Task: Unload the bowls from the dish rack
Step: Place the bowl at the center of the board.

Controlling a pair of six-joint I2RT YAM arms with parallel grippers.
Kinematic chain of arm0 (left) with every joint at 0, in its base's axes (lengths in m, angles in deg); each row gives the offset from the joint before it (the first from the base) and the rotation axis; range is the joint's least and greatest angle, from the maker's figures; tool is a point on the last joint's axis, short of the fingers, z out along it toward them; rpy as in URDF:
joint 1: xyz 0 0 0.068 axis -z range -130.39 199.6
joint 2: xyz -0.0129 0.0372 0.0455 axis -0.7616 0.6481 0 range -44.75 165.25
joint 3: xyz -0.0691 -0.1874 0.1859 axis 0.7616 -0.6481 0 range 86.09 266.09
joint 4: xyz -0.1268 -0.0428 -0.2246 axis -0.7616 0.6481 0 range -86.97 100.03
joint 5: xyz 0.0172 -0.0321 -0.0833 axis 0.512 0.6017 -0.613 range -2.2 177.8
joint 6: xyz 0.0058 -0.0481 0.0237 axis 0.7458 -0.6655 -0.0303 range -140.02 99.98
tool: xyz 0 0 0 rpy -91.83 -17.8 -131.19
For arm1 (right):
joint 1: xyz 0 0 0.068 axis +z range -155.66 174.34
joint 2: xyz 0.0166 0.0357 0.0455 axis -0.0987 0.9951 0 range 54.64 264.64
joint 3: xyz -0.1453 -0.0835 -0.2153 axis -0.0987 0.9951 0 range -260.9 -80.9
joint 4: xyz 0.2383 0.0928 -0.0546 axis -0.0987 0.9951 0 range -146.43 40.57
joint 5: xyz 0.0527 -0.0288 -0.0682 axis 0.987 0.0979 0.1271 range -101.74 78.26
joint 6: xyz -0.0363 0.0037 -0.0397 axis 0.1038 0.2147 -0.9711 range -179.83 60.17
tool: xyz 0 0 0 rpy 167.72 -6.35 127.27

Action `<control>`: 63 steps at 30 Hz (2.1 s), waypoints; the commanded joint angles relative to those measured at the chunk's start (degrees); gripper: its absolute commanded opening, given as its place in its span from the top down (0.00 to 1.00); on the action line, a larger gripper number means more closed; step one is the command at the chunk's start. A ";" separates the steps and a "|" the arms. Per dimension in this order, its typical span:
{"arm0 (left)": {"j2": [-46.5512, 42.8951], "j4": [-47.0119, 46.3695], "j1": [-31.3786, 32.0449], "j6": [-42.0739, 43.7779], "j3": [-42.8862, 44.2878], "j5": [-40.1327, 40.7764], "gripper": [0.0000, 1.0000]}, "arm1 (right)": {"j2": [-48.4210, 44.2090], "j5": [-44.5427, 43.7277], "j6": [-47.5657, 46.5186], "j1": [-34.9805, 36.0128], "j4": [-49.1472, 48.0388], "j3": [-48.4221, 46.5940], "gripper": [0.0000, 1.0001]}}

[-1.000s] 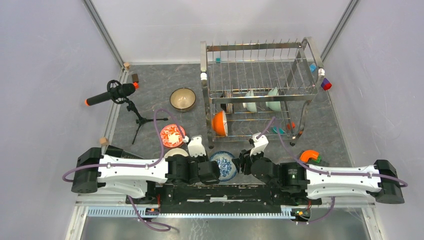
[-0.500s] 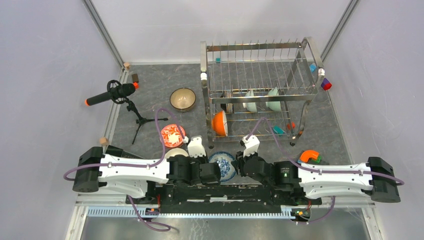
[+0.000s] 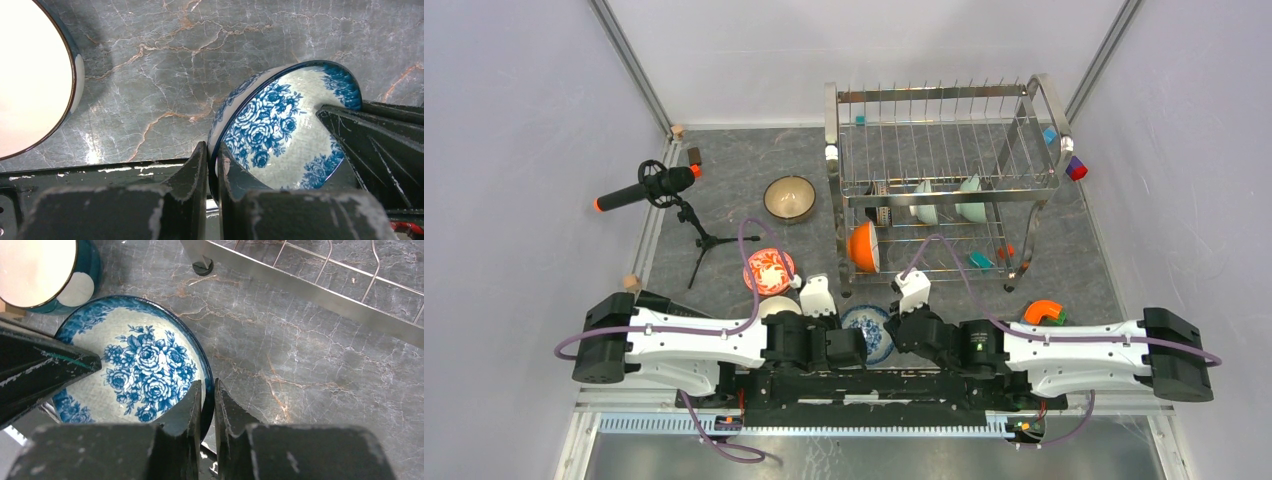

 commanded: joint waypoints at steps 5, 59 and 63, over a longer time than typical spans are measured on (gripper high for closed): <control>-0.44 -2.09 0.95 -1.71 3.43 4.68 0.98 | 2.34 0.54 -2.45 -0.96 -0.20 -2.11 1.00; -10.24 -34.50 -24.02 58.31 1.60 2.04 0.15 | -16.68 -10.79 -5.56 -1.26 27.18 -1.37 1.00; -6.07 -34.76 -25.38 58.85 3.35 1.91 0.18 | -17.42 -10.30 -5.22 -1.32 26.23 0.58 1.00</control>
